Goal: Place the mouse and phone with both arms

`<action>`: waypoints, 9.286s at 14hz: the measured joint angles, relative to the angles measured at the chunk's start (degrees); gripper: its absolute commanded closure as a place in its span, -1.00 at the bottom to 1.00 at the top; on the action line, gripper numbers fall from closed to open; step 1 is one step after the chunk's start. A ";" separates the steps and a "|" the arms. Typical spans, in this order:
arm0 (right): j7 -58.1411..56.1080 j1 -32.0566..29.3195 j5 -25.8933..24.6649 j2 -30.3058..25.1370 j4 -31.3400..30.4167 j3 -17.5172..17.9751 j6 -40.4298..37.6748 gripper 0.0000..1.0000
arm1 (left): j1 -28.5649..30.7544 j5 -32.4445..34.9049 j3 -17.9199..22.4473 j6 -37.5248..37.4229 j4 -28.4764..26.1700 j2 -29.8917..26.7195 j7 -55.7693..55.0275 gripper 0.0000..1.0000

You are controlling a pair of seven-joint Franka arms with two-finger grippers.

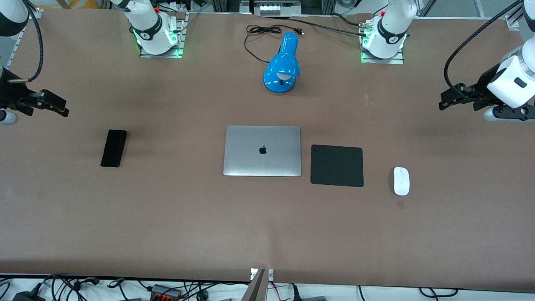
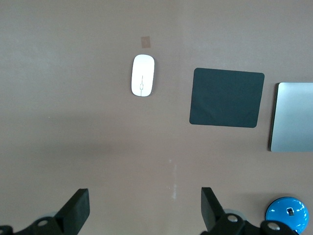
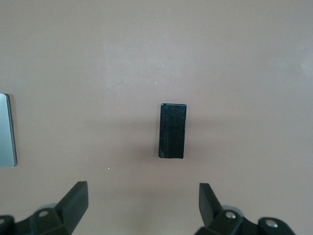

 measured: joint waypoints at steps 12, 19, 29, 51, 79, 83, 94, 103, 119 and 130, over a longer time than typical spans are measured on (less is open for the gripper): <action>0.00 0.01 0.00 0.02 -0.12 0.12 0.01 -1.00 | 0.33 0.00 0.12 -0.22 0.00 0.23 0.00 -1.00; 0.00 0.01 0.00 4.84 -0.45 0.12 0.99 -1.00 | 0.80 0.02 0.20 -0.57 -0.05 2.88 0.00 -1.00; 0.28 -1.82 -0.09 23.16 -1.08 -0.45 11.42 -1.00 | 3.00 3.97 -0.12 13.03 7.68 26.71 0.20 -1.00; 0.08 -5.63 -0.28 30.74 -15.24 -0.62 34.80 -1.00 | -0.59 9.44 -0.50 39.88 1.22 40.72 5.67 -1.00; 1.82 -4.70 -1.01 26.54 -10.54 5.07 24.22 0.35 | -3.29 9.42 -11.64 32.69 0.51 36.42 -10.17 -0.08; 10.37 0.79 -0.96 25.64 -8.06 10.44 21.92 0.35 | -10.19 9.43 -12.45 33.00 0.12 37.15 -19.55 -0.10; 23.95 16.25 1.07 33.43 -4.74 11.87 27.98 0.35 | -10.78 15.60 -12.09 37.13 -0.51 40.55 -21.76 -0.79; 27.32 18.69 1.07 37.81 -4.54 11.86 33.29 0.35 | -9.56 15.68 -11.93 32.84 1.47 38.58 -22.30 -1.00; 29.07 18.96 -0.52 38.90 -3.25 11.80 33.83 -1.00 | 17.90 4.73 -21.76 10.15 1.27 15.07 -7.64 -1.00; 31.09 16.86 -0.70 30.65 15.21 10.63 9.72 -1.00 | 22.39 -0.27 -23.26 0.67 1.34 5.86 -8.07 -1.00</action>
